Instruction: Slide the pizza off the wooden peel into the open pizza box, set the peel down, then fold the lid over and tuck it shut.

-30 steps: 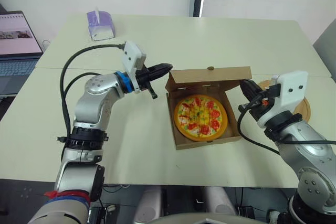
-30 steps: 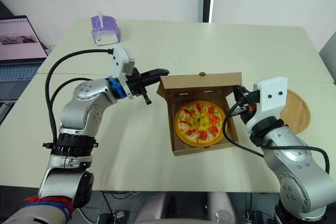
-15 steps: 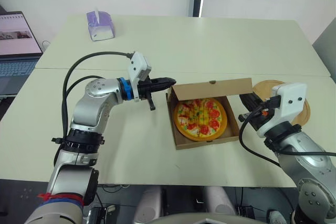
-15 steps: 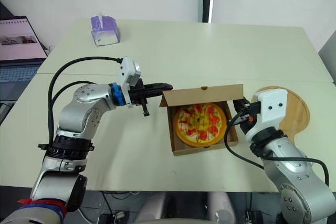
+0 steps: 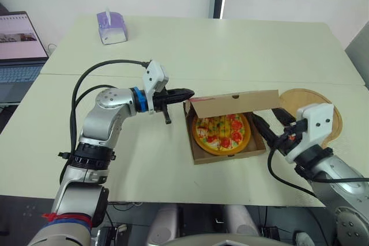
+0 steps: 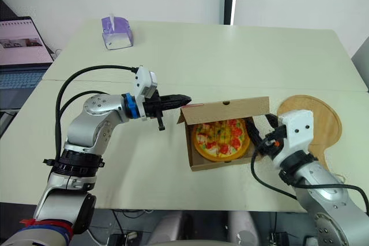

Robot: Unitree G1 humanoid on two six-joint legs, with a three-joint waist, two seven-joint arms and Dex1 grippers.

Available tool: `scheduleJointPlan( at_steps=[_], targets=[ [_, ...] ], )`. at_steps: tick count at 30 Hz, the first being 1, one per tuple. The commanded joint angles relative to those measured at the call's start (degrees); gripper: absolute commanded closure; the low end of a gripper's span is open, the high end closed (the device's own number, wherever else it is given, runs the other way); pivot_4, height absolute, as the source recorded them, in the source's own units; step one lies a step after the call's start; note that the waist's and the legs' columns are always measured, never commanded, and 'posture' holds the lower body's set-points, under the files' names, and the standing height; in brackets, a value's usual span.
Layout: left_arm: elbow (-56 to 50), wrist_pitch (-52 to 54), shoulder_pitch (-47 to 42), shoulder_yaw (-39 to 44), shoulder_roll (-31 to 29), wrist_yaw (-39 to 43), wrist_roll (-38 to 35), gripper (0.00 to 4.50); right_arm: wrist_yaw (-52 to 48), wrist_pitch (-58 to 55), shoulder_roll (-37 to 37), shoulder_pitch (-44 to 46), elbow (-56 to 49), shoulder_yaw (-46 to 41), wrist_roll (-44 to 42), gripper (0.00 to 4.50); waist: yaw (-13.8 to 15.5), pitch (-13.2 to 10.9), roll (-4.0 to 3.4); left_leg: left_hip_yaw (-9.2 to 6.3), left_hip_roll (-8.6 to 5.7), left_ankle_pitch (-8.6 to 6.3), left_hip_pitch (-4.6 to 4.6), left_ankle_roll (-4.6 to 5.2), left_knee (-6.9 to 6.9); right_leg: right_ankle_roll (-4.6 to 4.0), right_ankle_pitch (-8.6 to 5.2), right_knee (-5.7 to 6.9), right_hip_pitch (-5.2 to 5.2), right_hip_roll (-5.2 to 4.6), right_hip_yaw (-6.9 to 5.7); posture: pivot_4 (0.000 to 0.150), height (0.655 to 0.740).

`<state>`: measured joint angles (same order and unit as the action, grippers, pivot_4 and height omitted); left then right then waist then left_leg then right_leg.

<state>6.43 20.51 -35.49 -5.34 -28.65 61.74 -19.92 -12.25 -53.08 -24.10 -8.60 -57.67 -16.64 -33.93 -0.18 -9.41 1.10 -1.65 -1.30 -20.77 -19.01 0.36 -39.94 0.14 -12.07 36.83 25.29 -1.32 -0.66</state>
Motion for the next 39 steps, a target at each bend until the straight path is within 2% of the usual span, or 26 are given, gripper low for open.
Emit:
scheduleJointPlan(
  at_steps=[1,4,7,10,14,19,21,30,39],
  targets=[
    [-0.6,-1.7,-0.7,-0.3,0.3,0.4,0.3,4.50,-7.1,5.4,-5.3,-4.6,0.2,-5.6,0.4,0.04,0.0,0.0,0.00,0.02,0.00,0.00,0.00,0.01,-0.01,0.02,-0.01,0.00,0.00,0.00,0.01,0.150,0.7400],
    [-0.1,-2.2,-1.0,-0.5,0.6,0.6,0.6,4.50,-12.9,9.6,-10.8,-5.7,5.8,-10.1,1.6,0.04,0.1,0.0,0.05,0.04,-0.02,-0.02,0.02,0.04,-0.01,0.25,-0.15,0.00,-0.04,0.00,0.01,0.150,0.7400],
    [0.6,-2.9,-1.3,-0.9,1.0,0.7,1.0,4.50,-15.1,12.5,-16.1,0.6,13.8,-11.4,3.3,0.04,-0.2,-0.1,0.10,0.16,-0.04,-0.03,0.09,0.07,-0.03,0.26,-0.15,-0.01,-0.10,0.00,0.09,0.150,0.7400],
    [1.0,-3.4,-1.4,-1.0,1.2,0.8,1.3,4.50,-16.0,15.7,-20.8,7.8,22.0,-10.1,7.0,0.62,-0.2,-0.1,0.12,0.24,-0.01,-0.03,0.12,0.08,-0.03,0.25,-0.15,0.02,-0.10,0.03,0.15,0.150,0.7400],
    [1.1,-3.9,-1.3,-1.3,1.5,0.7,1.5,4.50,-18.6,20.2,-26.9,18.3,31.4,-3.3,12.8,2.07,-0.1,-0.1,0.13,0.16,0.04,-0.03,0.11,0.07,-0.02,-0.06,0.03,0.04,-0.08,0.08,0.09,0.150,0.7400],
    [0.8,-4.5,-0.8,-1.8,1.5,0.9,1.9,4.50,-22.4,20.7,-25.4,28.1,36.9,3.1,11.6,3.91,0.1,-0.1,0.15,0.15,0.03,-0.03,0.06,0.08,-0.02,-0.07,0.04,0.02,-0.04,0.02,0.09,0.150,0.7400],
    [0.7,-4.5,-0.8,-1.9,1.4,0.9,2.1,4.50,-24.1,19.6,-24.6,30.0,37.2,4.2,9.9,4.47,0.1,-0.1,0.15,0.12,0.03,-0.04,0.02,0.10,-0.01,-0.07,0.04,0.00,-0.02,-0.01,0.06,0.150,0.7400],
    [-0.1,-6.0,0.2,-3.3,0.3,2.8,3.8,4.50,-36.4,14.8,-29.2,27.6,35.0,7.2,4.4,4.47,0.5,-0.1,0.16,0.11,-0.05,-0.13,-0.04,0.24,-0.03,-0.07,0.04,-0.06,-0.01,-0.17,0.01,0.150,0.7400],
    [0.2,-8.8,1.5,-4.9,-0.2,3.9,6.2,4.50,-40.1,17.9,-31.6,22.8,35.0,9.0,7.9,4.47,0.5,-0.1,0.17,0.14,-0.04,-0.13,0.00,0.24,-0.04,-0.06,0.04,0.02,-0.01,-0.16,0.02,0.150,0.7400]
  ],
)
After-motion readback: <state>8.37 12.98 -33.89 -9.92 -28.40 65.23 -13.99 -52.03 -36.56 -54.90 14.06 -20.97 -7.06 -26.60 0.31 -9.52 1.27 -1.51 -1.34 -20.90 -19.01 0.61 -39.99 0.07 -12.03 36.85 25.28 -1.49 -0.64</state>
